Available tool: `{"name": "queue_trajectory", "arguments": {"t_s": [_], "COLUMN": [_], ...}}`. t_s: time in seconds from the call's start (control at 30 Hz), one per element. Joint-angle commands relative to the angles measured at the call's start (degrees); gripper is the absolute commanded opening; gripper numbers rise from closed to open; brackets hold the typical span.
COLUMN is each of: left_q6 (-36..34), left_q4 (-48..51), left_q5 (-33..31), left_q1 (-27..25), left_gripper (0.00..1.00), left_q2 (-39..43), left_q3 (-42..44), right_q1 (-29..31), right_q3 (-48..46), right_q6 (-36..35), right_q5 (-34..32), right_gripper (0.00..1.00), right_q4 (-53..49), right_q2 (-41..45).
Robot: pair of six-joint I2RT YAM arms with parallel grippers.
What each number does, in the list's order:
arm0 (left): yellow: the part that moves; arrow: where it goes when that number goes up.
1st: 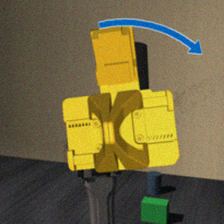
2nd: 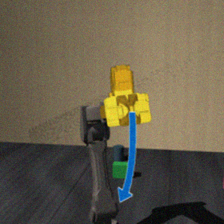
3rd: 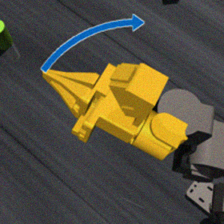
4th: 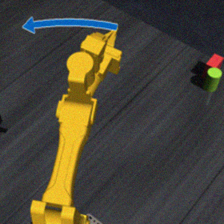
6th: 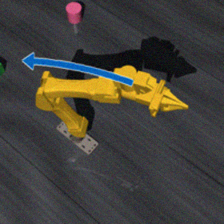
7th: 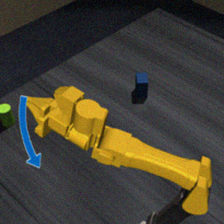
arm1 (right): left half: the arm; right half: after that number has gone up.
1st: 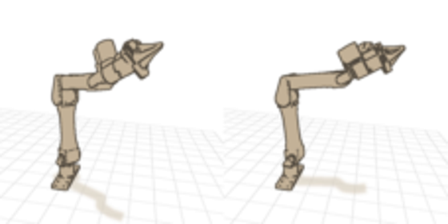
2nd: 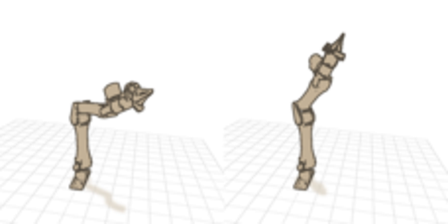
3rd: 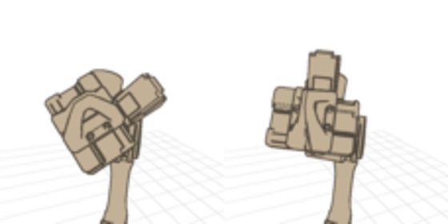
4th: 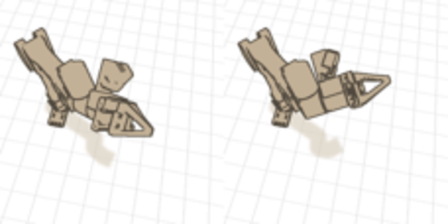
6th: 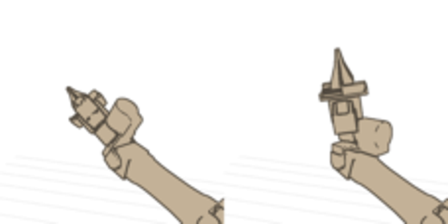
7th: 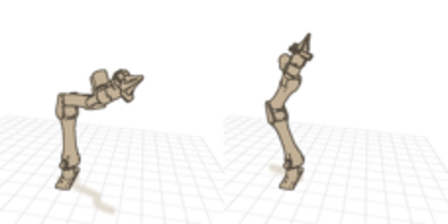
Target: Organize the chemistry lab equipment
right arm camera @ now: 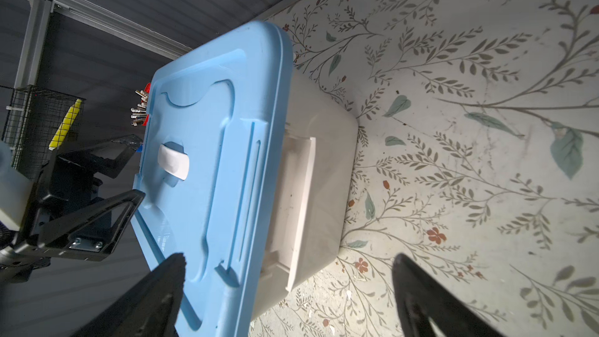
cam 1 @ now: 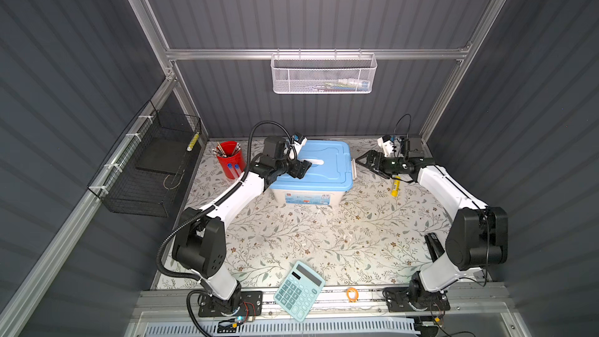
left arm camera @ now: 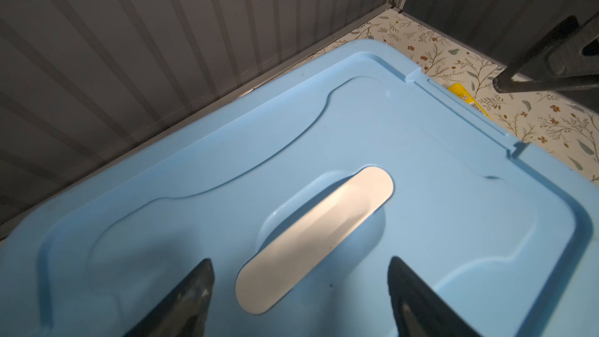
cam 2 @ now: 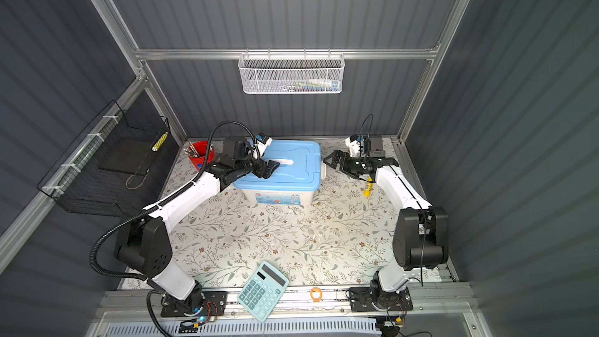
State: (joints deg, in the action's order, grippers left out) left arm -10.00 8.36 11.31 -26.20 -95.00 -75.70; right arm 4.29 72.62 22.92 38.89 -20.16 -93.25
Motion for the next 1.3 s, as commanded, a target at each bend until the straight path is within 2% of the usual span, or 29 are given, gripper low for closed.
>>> {"name": "queue_trajectory", "arguments": {"t_s": [0.0, 0.2, 0.57, 0.9, 1.07, 1.27], "left_q6": [-1.5, -2.0, -1.7, -1.9, -2.2, -2.2], "left_q4": [1.1, 1.4, 0.7, 0.6, 0.7, 0.3], "left_q5": [-0.9, -1.1, 0.4, 0.8, 0.8, 1.2], "left_q1": [-0.4, -0.8, -0.9, -0.9, -0.9, -0.9], "left_gripper": [0.84, 0.83, 0.81, 0.81, 0.81, 0.80], "left_q2": [-0.6, -1.4, -2.5, -2.6, -2.6, -2.6], "left_q3": [-1.6, -1.8, -1.7, -2.0, -1.8, -1.9], "right_q1": [0.7, 1.3, 3.4, 3.9, 4.1, 4.7], "right_q3": [1.5, 1.0, 3.8, 3.2, 1.4, 1.3], "right_q6": [-0.3, 1.2, 1.6, 6.3, 9.5, 9.2], "right_q5": [1.5, 3.9, 5.9, 9.3, 11.1, 10.1], "right_gripper": [0.96, 0.94, 0.94, 0.91, 0.87, 0.77], "right_q4": [-0.1, 3.8, 4.8, 10.6, 15.0, 13.6], "right_q2": [-1.5, -3.8, -8.5, -11.1, -11.2, -10.8]}}
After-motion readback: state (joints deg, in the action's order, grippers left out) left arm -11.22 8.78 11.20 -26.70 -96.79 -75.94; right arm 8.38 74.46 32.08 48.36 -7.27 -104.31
